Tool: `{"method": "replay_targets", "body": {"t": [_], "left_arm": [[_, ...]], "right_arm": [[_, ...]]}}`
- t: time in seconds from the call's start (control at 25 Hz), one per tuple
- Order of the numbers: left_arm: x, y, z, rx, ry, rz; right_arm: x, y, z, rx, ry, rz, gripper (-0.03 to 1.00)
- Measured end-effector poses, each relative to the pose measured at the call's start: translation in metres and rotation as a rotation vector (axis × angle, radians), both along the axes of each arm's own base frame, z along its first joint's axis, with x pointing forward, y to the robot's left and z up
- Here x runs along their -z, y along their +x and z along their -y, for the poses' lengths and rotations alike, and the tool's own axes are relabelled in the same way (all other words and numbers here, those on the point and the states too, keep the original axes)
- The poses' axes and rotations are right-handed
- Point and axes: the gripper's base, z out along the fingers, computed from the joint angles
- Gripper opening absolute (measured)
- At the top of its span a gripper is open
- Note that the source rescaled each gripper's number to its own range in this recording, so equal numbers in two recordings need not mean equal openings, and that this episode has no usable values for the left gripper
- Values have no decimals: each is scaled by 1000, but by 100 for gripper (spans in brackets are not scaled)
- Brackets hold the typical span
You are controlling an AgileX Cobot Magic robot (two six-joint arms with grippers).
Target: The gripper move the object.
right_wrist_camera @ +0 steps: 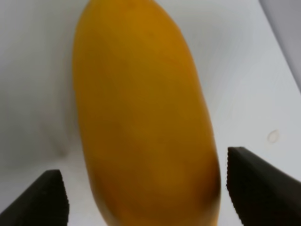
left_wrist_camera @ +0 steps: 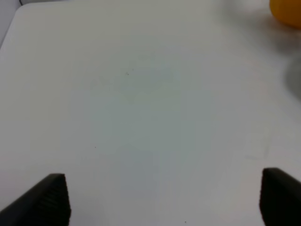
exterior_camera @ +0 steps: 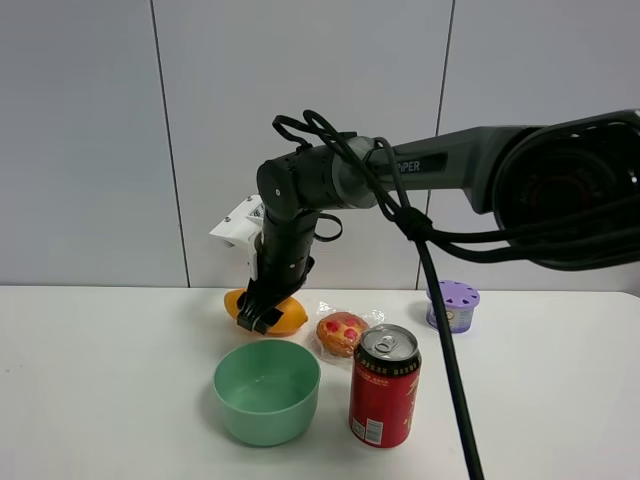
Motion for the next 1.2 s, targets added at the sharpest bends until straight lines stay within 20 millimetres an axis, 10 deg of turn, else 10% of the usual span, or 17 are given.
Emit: {"method": "replay_targets", "body": {"t": [0.2,0.68,0.92,1.2], "left_arm": [[0,0,0,0,0,0],[0,0,0,0,0,0],[0,0,0,0,0,0],[0,0,0,0,0,0]], "right_arm": [[-35,-6,-4,16,65,25,35],[-265,-79,66,264,264,141,35],[-304,-97,117,460,268,205,35],[-296,-168,197,608,282,172,36]]}}
